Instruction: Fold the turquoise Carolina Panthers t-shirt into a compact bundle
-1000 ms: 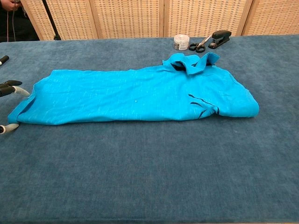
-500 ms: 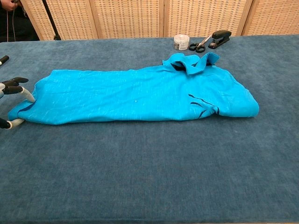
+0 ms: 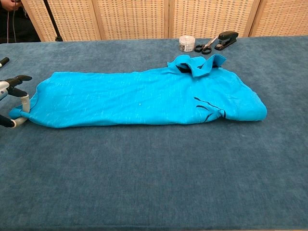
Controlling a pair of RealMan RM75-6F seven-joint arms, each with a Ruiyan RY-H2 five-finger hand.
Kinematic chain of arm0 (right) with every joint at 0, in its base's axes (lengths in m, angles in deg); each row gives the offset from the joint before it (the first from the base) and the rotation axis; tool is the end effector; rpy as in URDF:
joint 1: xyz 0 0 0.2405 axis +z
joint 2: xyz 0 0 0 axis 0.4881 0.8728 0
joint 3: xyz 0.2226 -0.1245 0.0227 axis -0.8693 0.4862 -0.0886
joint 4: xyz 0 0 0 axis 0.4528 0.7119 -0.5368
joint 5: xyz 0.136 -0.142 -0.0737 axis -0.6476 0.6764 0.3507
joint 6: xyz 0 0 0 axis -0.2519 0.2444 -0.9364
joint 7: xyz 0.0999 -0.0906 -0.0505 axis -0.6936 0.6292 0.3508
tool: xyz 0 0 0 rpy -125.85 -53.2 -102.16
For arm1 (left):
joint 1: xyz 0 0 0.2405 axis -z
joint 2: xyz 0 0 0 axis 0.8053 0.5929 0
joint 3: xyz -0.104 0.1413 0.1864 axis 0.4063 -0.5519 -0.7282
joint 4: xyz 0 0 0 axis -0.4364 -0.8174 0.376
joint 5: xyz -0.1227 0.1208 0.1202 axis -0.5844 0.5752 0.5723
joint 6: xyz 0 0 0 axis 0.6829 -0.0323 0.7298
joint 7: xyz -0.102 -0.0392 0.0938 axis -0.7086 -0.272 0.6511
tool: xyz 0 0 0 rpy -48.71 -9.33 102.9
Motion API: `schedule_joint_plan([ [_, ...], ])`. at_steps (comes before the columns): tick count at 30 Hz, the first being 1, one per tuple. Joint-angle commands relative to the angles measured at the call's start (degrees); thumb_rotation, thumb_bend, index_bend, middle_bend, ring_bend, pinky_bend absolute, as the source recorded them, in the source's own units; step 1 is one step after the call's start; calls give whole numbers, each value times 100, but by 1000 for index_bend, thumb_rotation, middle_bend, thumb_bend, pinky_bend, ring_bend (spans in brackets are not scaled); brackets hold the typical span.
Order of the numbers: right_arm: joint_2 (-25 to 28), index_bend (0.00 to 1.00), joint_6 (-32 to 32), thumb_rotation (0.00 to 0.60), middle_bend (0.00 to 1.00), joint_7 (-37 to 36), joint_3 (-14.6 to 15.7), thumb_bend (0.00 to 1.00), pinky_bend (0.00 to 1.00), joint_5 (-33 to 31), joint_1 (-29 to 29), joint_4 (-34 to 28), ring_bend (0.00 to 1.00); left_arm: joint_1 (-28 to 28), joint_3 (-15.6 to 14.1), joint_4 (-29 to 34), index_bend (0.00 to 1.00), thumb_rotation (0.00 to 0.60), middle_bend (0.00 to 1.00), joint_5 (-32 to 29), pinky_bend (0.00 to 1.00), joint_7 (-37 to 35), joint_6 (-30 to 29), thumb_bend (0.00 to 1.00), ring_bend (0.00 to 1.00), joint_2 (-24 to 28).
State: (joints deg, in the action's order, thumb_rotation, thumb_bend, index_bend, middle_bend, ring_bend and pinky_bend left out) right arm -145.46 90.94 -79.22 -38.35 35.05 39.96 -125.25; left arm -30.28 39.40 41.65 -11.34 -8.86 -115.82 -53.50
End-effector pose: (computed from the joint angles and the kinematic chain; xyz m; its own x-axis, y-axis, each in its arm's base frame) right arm -0.2685 -0.2186 0.1819 0.0790 0.0555 0.9953 -0.9707 -0.2229 0.0895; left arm -0.3135 0.2980 -0.0023 0.3633 0.1742 0.9152 0.9314 -0.0899 -0.3526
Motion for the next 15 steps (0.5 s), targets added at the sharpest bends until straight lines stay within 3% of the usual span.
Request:
schedule_joint_plan([
  [1,-2,0,-5,600,0,-1,1,0,0,4,0,5,0,26,3,-29,667,600,0,11,0,33,7,395,0,-8],
  [15,-1,0,-6,600,0,-12,-10,0,0,16,-12,4,0,115,-59,62,745,600,0,75,0,286,80,557,0,188],
])
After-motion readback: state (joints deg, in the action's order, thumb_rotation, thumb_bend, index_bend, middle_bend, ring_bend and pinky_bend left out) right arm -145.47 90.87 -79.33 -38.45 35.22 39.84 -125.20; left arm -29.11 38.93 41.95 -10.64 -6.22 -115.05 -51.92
